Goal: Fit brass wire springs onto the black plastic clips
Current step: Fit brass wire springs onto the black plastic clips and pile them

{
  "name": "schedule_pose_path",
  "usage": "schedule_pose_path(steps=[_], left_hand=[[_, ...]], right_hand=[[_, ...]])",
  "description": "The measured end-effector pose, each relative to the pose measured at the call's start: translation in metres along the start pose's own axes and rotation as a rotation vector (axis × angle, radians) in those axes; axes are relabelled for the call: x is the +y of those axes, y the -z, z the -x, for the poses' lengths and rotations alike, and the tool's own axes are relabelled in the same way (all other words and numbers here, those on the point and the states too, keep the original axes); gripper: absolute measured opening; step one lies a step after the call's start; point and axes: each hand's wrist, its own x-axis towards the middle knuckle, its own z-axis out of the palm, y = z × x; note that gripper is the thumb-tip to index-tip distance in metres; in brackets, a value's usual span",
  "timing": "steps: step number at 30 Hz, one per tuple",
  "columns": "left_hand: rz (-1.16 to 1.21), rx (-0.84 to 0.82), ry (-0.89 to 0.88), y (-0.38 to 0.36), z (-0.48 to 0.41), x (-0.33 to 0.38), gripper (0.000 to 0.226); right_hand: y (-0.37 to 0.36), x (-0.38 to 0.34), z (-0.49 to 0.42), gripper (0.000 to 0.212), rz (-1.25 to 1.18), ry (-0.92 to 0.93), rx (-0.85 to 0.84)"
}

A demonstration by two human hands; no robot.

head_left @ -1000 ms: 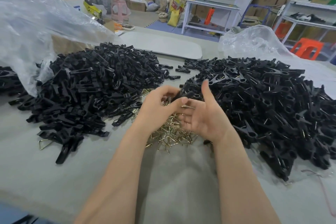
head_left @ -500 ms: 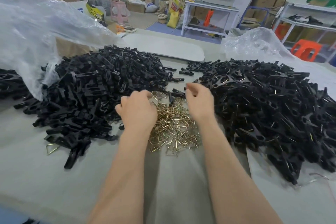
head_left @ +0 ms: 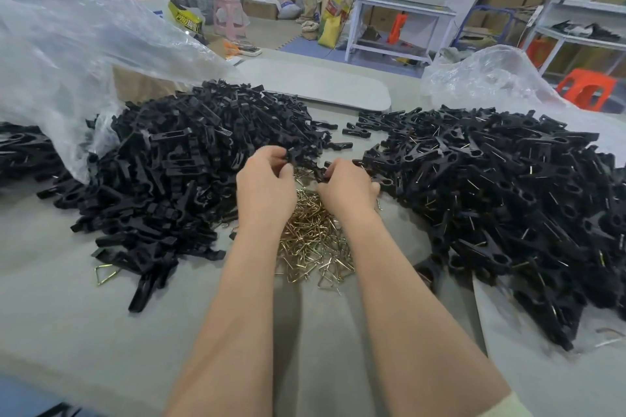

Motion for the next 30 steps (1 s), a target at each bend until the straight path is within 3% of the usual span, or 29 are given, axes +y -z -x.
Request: schedule_pose_path(steps=[3,5,8,11,18,24,27,30], left_hand=[[0.503,-0.108,0.178,-0.014,0.002,0.011,0.024],[0.797,-0.199,0.335,-0.025,0.006,0.015,0.025],[0.952,-0.288,0.433,-0.037,0.009,0.014,0.018],[0.816,-0.355,0.327,-0.044,0.013,0.012,0.016],[0.465,-0.359,0.085,-0.047,0.024,0.009,0.025],[0.406,-0.360,0.018,-0.048,0.023,0.006,0.025],[0.383,-0.358,-0.003,-0.048,0.021,0.006,0.019],[0.368,-0.362,-0.022,-0.047,0.020,0.005,0.018]], right_hand=[[0.007,0.001,0.002,0.029,-0.119,0.006,-0.006],[0.016,0.010,0.005,0.031,-0.396,-0.003,0.055],[0.031,0.031,0.015,0.030,-0.655,0.032,0.226],[0.029,0.054,0.032,0.033,-0.765,0.045,0.313],[0.019,0.053,0.042,0.033,-1.215,-0.068,0.103],[0.019,0.049,0.043,0.030,-0.968,0.045,0.146],[0.019,0.048,0.041,0.039,-0.995,0.010,0.146],[0.020,0.049,0.038,0.029,-0.960,0.028,0.159]])
